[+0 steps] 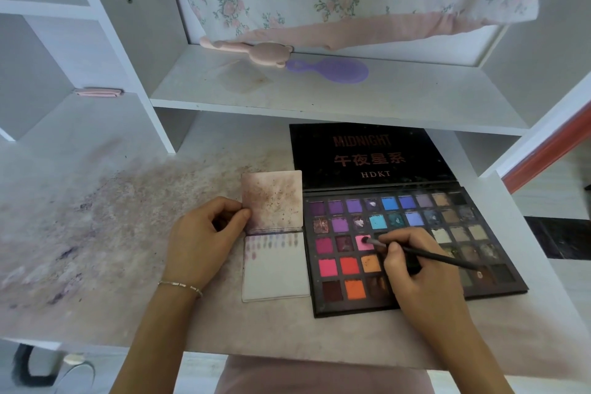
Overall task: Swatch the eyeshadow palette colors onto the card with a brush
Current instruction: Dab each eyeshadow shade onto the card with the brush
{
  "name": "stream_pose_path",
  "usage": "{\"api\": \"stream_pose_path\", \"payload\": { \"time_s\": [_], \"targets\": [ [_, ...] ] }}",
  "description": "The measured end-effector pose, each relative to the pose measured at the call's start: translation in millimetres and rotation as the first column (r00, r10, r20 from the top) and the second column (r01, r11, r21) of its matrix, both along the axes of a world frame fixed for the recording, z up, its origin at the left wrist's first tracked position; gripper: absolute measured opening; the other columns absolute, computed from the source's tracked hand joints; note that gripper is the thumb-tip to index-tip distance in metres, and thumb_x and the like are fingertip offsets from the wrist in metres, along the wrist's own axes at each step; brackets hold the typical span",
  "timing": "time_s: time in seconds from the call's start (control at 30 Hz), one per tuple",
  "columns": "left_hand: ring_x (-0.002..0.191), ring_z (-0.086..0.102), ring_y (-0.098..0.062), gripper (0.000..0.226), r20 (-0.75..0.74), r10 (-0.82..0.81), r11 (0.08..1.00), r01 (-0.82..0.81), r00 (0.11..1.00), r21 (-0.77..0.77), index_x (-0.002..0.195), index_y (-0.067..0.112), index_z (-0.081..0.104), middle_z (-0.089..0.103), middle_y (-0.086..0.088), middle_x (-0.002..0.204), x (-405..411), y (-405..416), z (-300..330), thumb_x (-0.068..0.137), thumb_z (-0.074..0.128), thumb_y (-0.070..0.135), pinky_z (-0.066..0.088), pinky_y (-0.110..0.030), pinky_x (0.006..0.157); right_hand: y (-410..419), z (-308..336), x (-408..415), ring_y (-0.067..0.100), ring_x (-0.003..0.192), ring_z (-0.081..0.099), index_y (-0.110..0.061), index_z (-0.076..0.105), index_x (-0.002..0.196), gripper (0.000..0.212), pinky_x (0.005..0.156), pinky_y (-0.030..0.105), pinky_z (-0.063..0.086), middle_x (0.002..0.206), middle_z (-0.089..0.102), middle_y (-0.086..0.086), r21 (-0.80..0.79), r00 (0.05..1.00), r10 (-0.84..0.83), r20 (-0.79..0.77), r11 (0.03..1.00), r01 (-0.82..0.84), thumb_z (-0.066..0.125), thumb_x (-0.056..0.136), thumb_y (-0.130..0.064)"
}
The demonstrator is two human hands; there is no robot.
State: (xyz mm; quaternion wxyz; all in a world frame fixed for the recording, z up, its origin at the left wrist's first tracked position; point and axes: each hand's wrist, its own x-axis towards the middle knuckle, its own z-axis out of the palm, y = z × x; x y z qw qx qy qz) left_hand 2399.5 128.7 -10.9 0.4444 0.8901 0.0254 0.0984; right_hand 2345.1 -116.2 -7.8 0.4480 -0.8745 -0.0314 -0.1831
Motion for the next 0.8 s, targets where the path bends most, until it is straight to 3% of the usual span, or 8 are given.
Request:
{"api": "stream_pose_path", "payload": {
  "time_s": [0.17, 0.37, 0.5, 0.63, 0.7, 0.8],
  "targets": [
    [0.068, 0.056, 0.006, 0.025, -0.001, -0.005, 1.0, 0.005, 1.0, -0.013, 0.065, 0.04, 0.058, 0.062, 0.02, 0.067, -0.1, 0.6, -0.9, 0.079, 0.067, 0.021, 0.04, -0.018, 0.06, -2.3, -0.9, -0.9, -0.007, 0.073, 0.055, -0.035, 0.049, 0.071, 0.023, 0.054, 0.0, 0.038, 0.071, 0.056, -0.009, 0.006, 1.0, -0.015, -0.008, 1.0, 0.015, 0.046, 0.076, -0.013],
    [0.065, 0.057, 0.002, 0.024, 0.004, -0.008, 1.0, 0.008, 1.0, -0.004, 0.066, 0.04, 0.058, 0.063, 0.02, 0.067, 1.0, 0.7, -1.6, 0.079, 0.067, 0.022, 0.039, -0.016, 0.059, -2.2, 0.7, -0.6, -0.006, 0.075, 0.055, -0.036, 0.049, 0.07, 0.023, 0.055, 0.0, 0.039, 0.07, 0.056, -0.011, -0.011, 1.0, -0.008, -0.021, 1.0, 0.008, 0.046, 0.077, -0.013],
    [0.065, 0.057, -0.001, 0.026, 0.007, -0.004, 1.0, 0.004, 1.0, 0.004, 0.065, 0.04, 0.057, 0.063, 0.019, 0.067, 1.3, 0.9, -1.7, 0.079, 0.067, 0.021, 0.038, -0.016, 0.059, -1.5, 4.5, -3.1, -0.001, 0.076, 0.057, -0.034, 0.051, 0.07, 0.023, 0.056, 0.004, 0.043, 0.068, 0.058, -0.01, 0.066, 1.0, -0.018, -0.024, 0.998, 0.019, 0.044, 0.076, -0.013],
    [0.067, 0.058, -0.002, 0.026, 0.012, -0.008, 1.0, 0.008, 1.0, -0.005, 0.065, 0.04, 0.058, 0.063, 0.018, 0.069, 1.1, 1.1, -2.5, 0.079, 0.068, 0.02, 0.04, -0.019, 0.06, 4.5, 9.7, -3.7, -0.005, 0.06, 0.056, -0.029, 0.053, 0.072, 0.021, 0.047, 0.002, 0.04, 0.066, 0.057, -0.008, 0.164, 1.0, -0.011, -0.019, 0.986, 0.014, 0.045, 0.077, -0.011],
    [0.067, 0.058, -0.001, 0.026, 0.015, -0.011, 1.0, 0.011, 1.0, -0.005, 0.066, 0.04, 0.058, 0.063, 0.019, 0.068, 1.6, 0.9, -2.3, 0.079, 0.068, 0.021, 0.04, -0.018, 0.06, 8.4, 11.6, -2.5, 0.005, 0.059, 0.054, -0.028, 0.054, 0.071, 0.018, 0.046, 0.01, 0.041, 0.06, 0.055, 0.001, 0.158, 1.0, -0.007, -0.014, 0.987, 0.009, 0.046, 0.077, -0.013],
    [0.065, 0.057, 0.0, 0.028, 0.023, -0.009, 1.0, 0.009, 1.0, 0.002, 0.064, 0.042, 0.056, 0.062, 0.021, 0.066, 2.1, 0.2, -2.0, 0.078, 0.068, 0.021, 0.039, -0.016, 0.058, 20.3, 14.0, 0.6, 0.015, 0.055, 0.052, -0.026, 0.054, 0.072, 0.011, 0.044, 0.02, 0.04, 0.08, 0.057, 0.004, 0.181, 0.998, 0.044, -0.045, 0.983, -0.035, 0.048, 0.078, -0.017]
  ]
}}
